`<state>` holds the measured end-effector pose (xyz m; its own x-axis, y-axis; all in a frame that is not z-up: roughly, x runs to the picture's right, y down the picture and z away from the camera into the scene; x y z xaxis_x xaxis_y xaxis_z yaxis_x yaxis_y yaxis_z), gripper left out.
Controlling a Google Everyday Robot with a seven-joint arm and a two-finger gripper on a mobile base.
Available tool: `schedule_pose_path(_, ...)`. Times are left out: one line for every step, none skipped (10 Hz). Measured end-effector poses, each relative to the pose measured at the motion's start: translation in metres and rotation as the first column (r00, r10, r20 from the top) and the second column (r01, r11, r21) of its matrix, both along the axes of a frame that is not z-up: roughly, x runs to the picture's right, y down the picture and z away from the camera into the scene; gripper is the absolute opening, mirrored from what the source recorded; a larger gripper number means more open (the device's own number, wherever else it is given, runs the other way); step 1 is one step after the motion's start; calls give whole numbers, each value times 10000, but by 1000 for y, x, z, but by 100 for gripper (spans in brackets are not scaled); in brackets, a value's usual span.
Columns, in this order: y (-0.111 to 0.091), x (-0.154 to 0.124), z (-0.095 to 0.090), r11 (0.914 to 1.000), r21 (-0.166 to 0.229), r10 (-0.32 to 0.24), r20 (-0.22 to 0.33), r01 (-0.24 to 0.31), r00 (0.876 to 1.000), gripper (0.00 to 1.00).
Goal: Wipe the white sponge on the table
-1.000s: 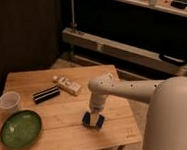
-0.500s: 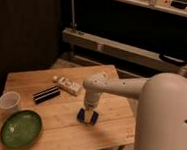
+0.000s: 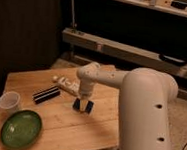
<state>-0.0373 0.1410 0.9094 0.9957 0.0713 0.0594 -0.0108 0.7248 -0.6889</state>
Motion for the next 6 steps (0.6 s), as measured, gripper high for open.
schedule_pose_path(-2,0,-1,10000,33,5,18,-5,10000,6)
schedule_pose_path(-2,0,-2,10000,22,-9,3,9,10000,6)
schedule_pose_path(-2,0,-2,10000,15,-20,-4,20,10000,6)
schedule_pose_path(-4,4,-1,10000,25,13,-66,-13,10000,6)
schedule_pose_path(-6,10,1,9999,85,76,-259,-74,9996,6)
schedule_pose_path(-11,23,4,9995,198,270,-617,-258,9977,6)
